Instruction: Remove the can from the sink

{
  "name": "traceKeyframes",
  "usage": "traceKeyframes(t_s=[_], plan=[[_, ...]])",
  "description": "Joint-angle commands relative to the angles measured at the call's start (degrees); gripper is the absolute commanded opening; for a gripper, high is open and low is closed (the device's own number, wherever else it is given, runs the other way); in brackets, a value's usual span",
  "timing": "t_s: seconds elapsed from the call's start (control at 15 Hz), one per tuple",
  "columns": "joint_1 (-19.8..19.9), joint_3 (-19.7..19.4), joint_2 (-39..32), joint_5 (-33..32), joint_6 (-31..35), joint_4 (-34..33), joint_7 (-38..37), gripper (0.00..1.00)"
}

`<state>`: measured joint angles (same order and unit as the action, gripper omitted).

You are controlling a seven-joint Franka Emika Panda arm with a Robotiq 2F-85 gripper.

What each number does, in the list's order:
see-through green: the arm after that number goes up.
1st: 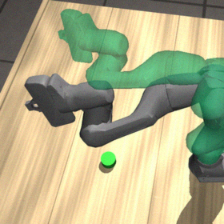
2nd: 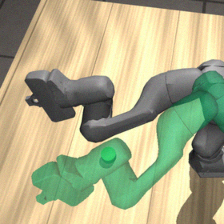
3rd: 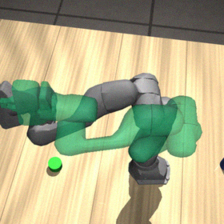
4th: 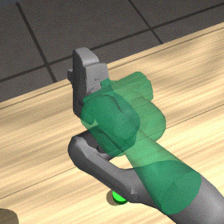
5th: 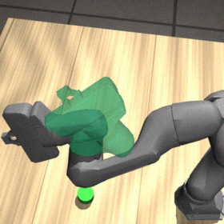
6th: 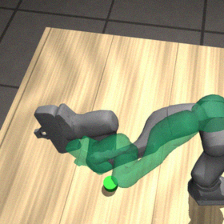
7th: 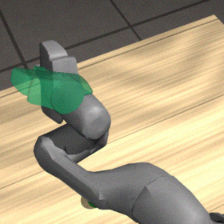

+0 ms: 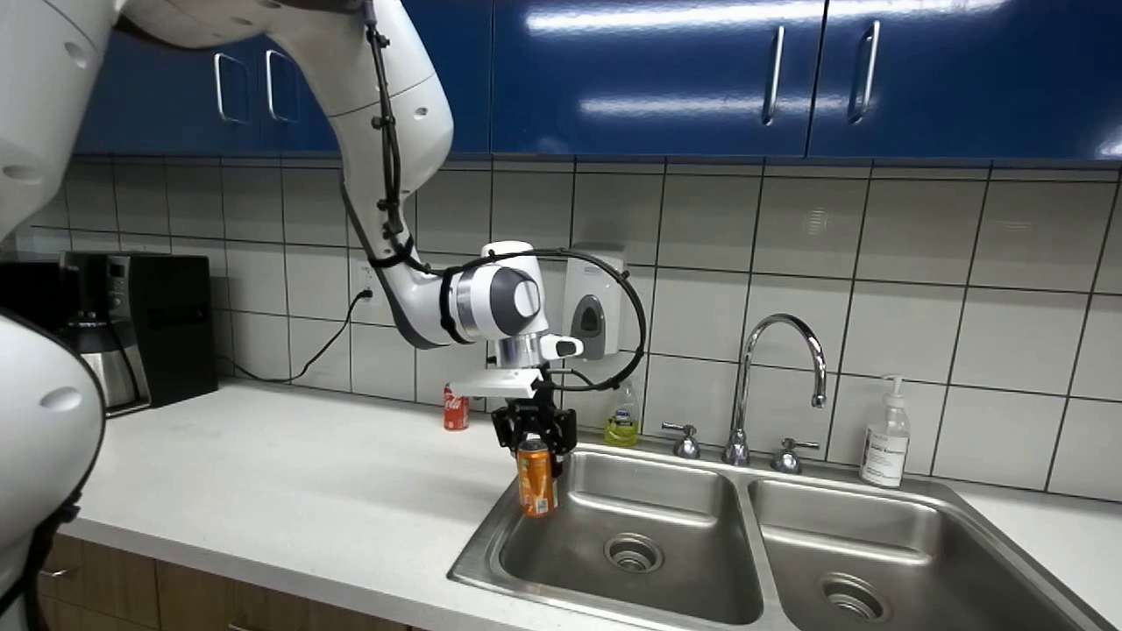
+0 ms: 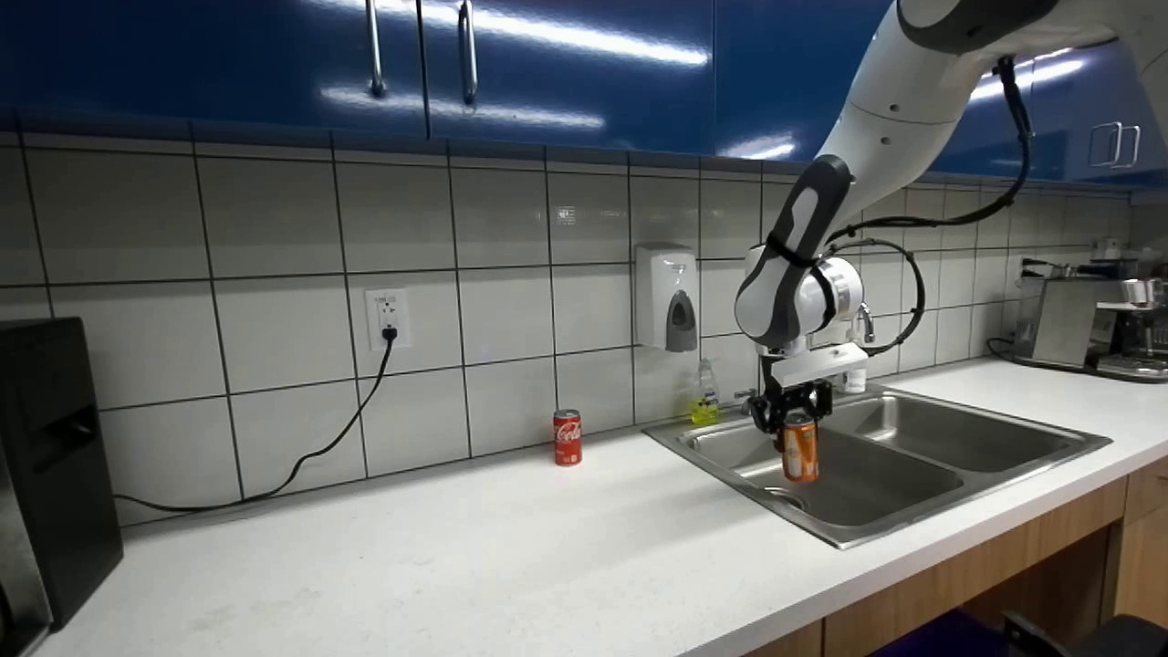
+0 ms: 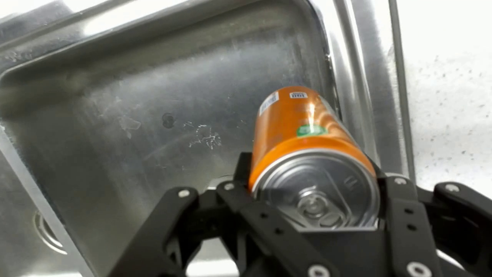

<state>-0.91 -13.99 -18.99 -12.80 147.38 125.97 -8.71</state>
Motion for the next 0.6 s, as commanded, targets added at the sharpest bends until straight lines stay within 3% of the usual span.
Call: traceKeyframes(t_s=[0.0, 0.53], plan=[[-1.35, 1.37, 5.11, -3.77, -1.3, 4.16, -1.76, 0.39], [-4.04, 7.37, 3.83, -4.29, -3.94, 3.16, 0.35, 0.39]])
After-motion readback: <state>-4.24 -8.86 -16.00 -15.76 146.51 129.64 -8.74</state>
